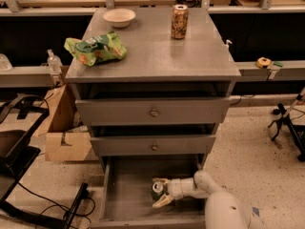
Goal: Pick green can from bottom drawer and place on counter
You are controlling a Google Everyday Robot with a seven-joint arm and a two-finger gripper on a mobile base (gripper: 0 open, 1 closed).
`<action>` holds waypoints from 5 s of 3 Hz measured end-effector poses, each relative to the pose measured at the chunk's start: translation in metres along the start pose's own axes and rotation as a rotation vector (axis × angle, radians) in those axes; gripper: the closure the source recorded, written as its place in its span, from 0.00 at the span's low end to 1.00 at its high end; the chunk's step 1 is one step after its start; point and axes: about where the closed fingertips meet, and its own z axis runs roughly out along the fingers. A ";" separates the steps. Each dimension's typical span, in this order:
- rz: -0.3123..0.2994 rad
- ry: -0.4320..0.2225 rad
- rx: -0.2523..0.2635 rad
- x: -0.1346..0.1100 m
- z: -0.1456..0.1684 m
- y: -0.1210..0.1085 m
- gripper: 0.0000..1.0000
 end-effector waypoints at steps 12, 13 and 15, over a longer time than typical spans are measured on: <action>0.096 -0.015 0.197 -0.611 -0.423 0.011 1.00; 0.074 -0.053 0.252 -0.676 -0.443 -0.014 1.00; -0.030 -0.128 0.345 -0.734 -0.435 -0.098 1.00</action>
Offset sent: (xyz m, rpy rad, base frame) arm -0.0156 0.0130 0.0531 -0.0297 0.1379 -0.0579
